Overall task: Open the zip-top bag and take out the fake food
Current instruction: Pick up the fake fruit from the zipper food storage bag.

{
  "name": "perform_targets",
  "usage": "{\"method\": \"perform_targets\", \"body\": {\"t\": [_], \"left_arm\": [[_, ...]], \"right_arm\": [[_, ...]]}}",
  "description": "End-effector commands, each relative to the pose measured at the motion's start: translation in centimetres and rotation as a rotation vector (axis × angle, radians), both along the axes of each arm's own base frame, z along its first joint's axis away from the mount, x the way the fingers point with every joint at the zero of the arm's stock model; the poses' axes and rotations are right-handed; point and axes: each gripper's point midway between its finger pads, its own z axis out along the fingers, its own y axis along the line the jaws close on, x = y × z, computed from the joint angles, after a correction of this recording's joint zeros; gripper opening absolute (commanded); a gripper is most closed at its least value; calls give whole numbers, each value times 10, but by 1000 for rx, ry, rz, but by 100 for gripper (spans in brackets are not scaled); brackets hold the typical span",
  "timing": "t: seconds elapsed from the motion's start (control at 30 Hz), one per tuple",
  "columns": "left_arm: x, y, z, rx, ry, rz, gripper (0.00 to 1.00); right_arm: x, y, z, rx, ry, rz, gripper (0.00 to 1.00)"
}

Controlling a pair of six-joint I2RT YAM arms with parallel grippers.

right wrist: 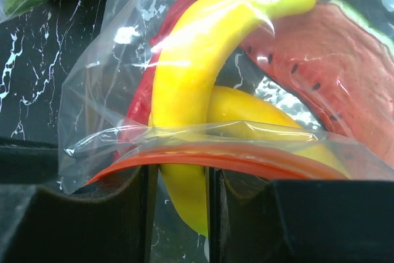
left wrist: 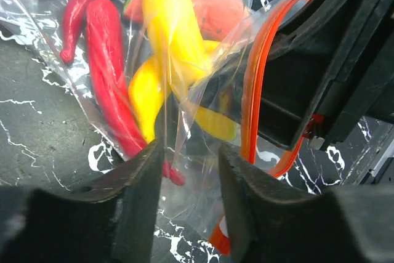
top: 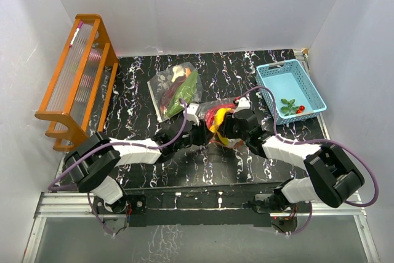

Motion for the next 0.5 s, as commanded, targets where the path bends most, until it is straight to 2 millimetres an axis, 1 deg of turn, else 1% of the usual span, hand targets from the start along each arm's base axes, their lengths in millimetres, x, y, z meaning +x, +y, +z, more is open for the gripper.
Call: {"method": "perform_targets", "body": {"t": [0.0, 0.03, 0.1, 0.23, 0.47], "left_arm": [[-3, -16, 2, -30, -4, -24, 32], [-4, -18, 1, -28, -4, -30, 25], [-4, -21, -5, -20, 0, -37, 14], [-1, -23, -13, -5, 4, -31, 0], [1, -24, -18, 11, 2, -36, 0]], "right_arm": [[12, 1, 20, 71, 6, -94, 8], [12, 2, 22, 90, 15, -106, 8], [9, 6, 26, 131, 44, -117, 8], [2, 15, 38, 219, 103, -123, 8], [-7, 15, 51, 243, 169, -127, 8]]}}
